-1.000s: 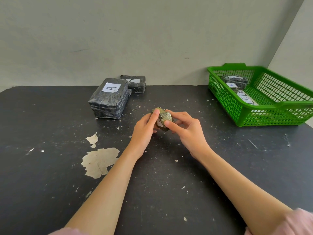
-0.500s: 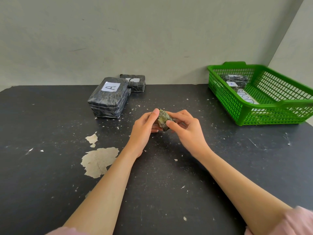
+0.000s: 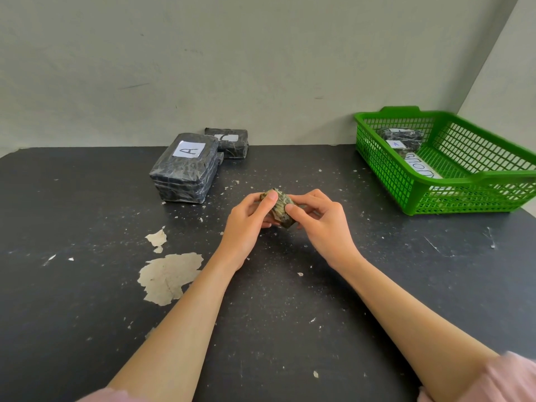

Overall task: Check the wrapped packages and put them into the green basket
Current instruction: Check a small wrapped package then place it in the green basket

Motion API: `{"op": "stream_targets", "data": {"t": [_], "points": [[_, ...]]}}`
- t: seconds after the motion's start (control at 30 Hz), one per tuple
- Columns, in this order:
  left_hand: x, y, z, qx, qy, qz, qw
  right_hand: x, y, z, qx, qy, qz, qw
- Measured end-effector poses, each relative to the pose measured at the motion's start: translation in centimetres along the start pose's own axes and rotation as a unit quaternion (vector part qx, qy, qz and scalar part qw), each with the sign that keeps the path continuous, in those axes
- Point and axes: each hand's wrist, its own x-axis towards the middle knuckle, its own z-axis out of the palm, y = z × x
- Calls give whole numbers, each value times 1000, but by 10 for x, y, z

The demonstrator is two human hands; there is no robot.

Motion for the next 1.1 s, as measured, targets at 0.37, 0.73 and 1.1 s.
{"op": "stream_targets", "data": {"t": [0.37,0.73,1.1], "points": [[-1,-2,0,-1,4,4,1000,0,2,0,38,-9,27,999],[-5,-7,10,208,48,300,930,10,1,-6,265,-106,191,939],[-12,4,12,76,79,190,976,12,7,-10,309,-119,180,926]]}}
